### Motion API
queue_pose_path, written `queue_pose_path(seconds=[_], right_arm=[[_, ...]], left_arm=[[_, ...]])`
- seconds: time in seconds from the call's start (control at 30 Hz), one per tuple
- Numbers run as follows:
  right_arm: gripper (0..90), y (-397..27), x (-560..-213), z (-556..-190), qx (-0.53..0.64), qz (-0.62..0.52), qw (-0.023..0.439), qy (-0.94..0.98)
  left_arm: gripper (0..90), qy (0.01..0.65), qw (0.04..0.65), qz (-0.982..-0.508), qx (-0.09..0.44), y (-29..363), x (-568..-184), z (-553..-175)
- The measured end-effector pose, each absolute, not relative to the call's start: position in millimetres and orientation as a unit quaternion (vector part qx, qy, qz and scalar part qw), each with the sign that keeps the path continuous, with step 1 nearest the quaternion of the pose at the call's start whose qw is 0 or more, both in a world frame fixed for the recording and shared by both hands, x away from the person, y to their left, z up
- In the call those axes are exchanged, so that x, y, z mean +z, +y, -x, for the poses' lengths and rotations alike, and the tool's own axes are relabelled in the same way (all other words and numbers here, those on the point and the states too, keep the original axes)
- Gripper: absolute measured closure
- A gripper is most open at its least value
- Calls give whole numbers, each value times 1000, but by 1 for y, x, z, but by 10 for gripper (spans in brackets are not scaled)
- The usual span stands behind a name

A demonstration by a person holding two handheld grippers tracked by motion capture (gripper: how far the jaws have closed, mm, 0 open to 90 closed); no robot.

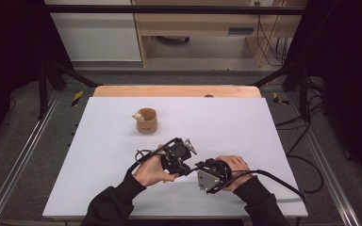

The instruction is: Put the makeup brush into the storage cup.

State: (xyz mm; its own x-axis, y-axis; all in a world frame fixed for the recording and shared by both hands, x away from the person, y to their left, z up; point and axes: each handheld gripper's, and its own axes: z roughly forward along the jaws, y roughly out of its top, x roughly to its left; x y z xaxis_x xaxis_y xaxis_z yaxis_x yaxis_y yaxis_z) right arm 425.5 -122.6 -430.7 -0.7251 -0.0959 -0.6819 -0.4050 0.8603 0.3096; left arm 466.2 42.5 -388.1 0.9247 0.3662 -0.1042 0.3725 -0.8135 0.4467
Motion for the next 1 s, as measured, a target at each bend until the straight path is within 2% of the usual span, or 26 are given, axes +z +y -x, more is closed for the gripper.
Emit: queue_pose_path(seconds=[0.27,0.7,0.83,1.0], right_arm=[[822,-123,-431,-424,227,143,347,899],[848,-123,-430,-423,239,134,326,905],[849,-124,-431,-423,244,122,321,907],[848,-126,-431,-426,241,110,314,911]], left_arm=[[829,192,242,-951,-7,45,-386,-466],[808,180,251,-951,2,49,-382,-466],[735,172,264,-949,16,55,-378,-466],[583,165,289,-942,43,67,-371,-464]])
